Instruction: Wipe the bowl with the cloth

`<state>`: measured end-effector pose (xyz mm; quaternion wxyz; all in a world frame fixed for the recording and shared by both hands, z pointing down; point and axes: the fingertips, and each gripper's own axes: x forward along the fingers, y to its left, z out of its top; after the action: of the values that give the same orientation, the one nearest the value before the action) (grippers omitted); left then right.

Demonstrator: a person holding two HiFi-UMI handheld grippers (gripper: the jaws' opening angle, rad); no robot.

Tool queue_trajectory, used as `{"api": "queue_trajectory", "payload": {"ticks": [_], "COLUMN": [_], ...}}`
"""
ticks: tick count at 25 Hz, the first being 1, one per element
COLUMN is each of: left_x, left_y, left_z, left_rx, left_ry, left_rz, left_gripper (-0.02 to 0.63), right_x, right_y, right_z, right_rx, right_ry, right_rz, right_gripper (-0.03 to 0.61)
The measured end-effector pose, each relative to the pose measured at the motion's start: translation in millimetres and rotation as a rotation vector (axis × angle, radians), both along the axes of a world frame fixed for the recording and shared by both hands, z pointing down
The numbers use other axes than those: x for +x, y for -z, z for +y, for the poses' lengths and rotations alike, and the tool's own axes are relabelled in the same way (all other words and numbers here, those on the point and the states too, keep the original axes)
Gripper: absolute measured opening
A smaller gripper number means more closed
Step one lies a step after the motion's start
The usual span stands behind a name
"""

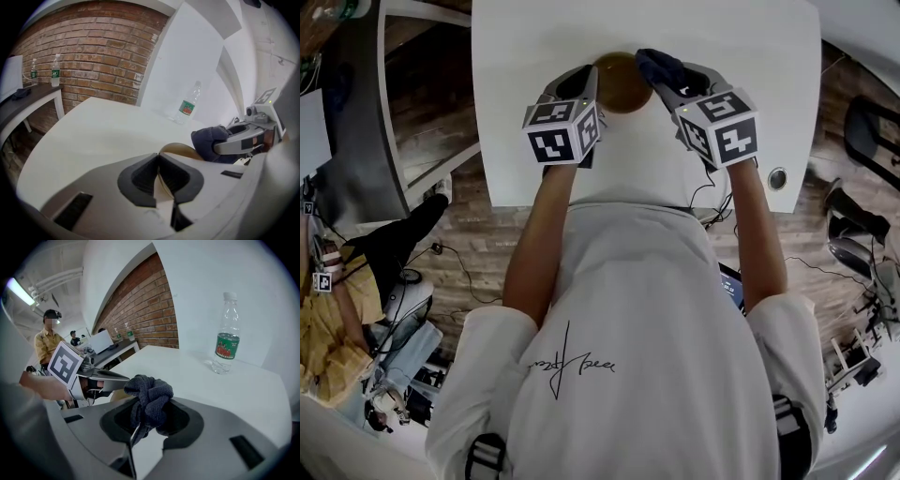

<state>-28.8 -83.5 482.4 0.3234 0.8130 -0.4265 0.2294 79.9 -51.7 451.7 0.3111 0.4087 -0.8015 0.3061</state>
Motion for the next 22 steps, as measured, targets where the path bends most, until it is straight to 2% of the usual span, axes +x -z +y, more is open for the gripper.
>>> {"api": "queue_trajectory", "payload": {"ticks": [22], "left_x": [1], "left_y": [2], "left_z": [0], "left_rx": [0.008], "left_ry": [0.009], "left_rz": [-0.020], "left_gripper": [0.018], "right_x": [-3], "right_y": [1], "right_z": [33], "right_rx": [-0.037], "right_ry": [-0.001], "right_rz": [-0.004], "right_gripper": [0.104]}}
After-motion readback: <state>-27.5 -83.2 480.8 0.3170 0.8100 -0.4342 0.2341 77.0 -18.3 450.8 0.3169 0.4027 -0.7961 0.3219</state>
